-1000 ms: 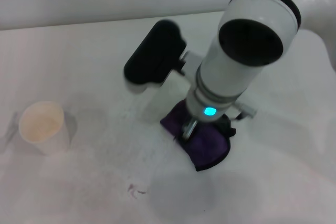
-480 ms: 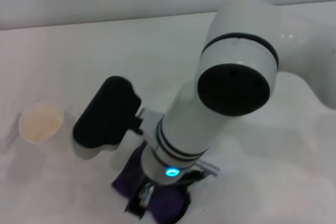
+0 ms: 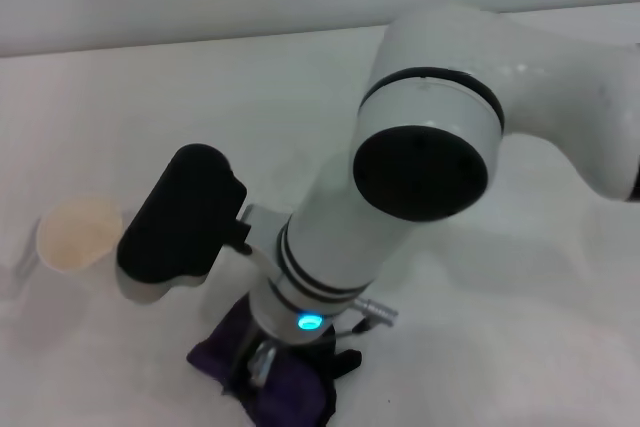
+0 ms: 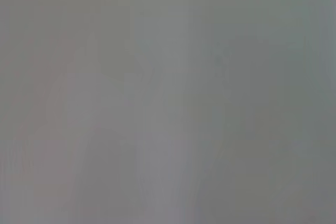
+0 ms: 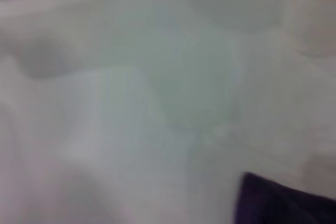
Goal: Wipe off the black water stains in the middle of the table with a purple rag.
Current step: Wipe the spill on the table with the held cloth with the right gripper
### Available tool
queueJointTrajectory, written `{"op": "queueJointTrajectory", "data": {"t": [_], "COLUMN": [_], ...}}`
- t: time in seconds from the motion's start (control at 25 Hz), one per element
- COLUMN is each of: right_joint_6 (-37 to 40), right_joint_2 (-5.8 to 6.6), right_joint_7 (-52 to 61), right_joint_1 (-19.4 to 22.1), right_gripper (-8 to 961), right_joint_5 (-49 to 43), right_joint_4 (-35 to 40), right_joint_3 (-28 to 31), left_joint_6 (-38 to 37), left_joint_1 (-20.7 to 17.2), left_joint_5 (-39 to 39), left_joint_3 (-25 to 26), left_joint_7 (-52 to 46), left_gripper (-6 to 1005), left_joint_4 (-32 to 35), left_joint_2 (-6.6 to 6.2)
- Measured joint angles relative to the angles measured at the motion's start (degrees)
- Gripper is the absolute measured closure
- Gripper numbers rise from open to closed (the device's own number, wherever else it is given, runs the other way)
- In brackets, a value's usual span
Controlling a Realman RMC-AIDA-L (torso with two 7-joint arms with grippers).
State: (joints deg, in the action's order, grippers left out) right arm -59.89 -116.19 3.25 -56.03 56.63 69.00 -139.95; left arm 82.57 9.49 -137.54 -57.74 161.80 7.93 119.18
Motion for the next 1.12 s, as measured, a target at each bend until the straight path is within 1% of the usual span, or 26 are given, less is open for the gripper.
{"op": "queueJointTrajectory", "data": {"t": [0.12, 0.36, 0.44, 0.52, 0.64, 0.92, 1.12], "right_joint_6": [-2.3, -12.1, -14.5, -15.9, -15.6, -8.3, -4.8], "right_joint_2": [0.01, 0.0, 0.0, 0.01, -0.04, -0.01, 0.0], "right_joint_7": [0.1, 0.3, 0.3, 0.2, 0.1, -3.4, -6.6], "right_joint_1": [0.4, 5.9, 7.1, 7.8, 7.5, 3.7, 2.2], "right_gripper": [945, 945, 945, 944, 944, 944, 945], "right_joint_5": [-4.5, -20.2, -23.6, -25.1, -22.8, -5.4, 3.0], "right_joint_4": [-1.4, 1.0, 2.1, 2.9, 3.4, 2.9, 2.3], "right_joint_3": [2.0, 12.5, 14.8, 16.1, 15.1, 8.1, 5.4], "left_joint_6": [-0.5, -0.6, -0.8, -1.2, -1.9, -2.5, -2.8], "left_joint_1": [0.2, 0.3, 0.3, 0.3, 0.4, 1.2, 1.7], "left_joint_5": [-0.1, -0.4, -0.4, -0.4, -0.4, -0.4, -0.2], "left_joint_3": [0.0, 0.4, 0.4, 0.4, 0.4, 0.4, 0.3], "left_joint_7": [0.0, 0.0, 0.0, 0.0, 0.0, 0.0, 0.0], "left_gripper": [107, 107, 108, 108, 108, 107, 108], "left_joint_4": [0.0, 0.0, 0.0, 0.1, 0.3, 0.4, 0.5], "left_joint_2": [-0.03, -0.21, -0.25, -0.26, -0.26, -0.34, -0.41]}}
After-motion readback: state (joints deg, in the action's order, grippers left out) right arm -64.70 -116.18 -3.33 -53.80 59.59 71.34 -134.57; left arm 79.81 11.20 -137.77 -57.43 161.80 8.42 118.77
